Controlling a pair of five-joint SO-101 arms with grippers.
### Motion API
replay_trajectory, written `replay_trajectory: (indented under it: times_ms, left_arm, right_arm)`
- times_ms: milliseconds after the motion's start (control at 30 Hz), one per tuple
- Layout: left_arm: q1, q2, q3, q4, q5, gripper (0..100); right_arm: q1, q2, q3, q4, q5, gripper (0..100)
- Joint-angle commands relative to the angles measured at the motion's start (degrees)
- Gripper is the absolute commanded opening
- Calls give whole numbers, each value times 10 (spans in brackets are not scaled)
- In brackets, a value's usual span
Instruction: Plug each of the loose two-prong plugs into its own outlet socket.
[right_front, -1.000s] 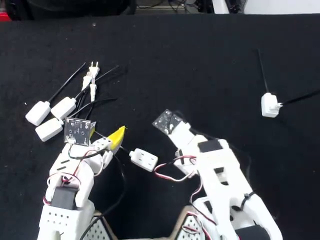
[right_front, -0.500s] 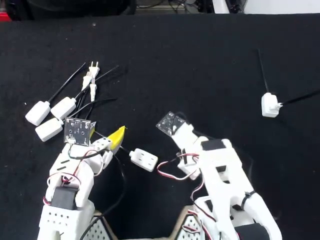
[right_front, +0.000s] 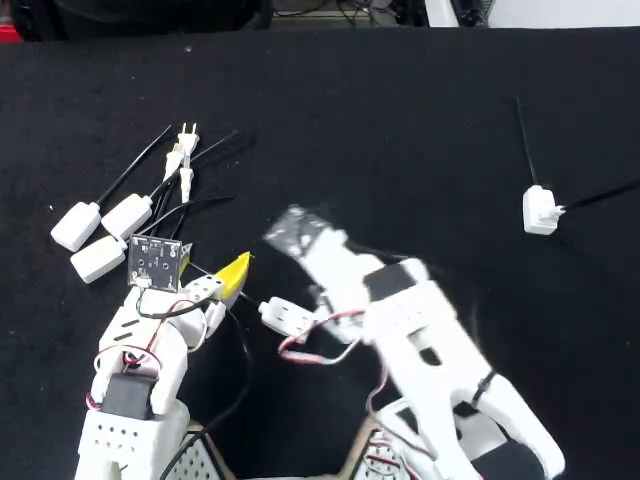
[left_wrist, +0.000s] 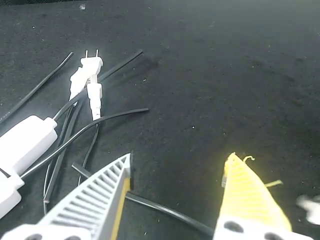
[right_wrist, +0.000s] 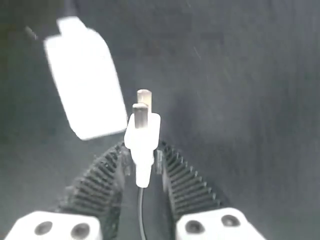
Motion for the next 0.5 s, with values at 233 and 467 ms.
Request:
replay_trajectory:
  times_ms: [233, 467]
  left_arm:
    - [27, -5, -13, -4, 1, 291]
    - [52, -5, -9, 1, -2, 291]
  right_arm:
    - [-113, -1, -22, -90, -69, 11]
    - [-120, -5, -36, -88, -83, 11]
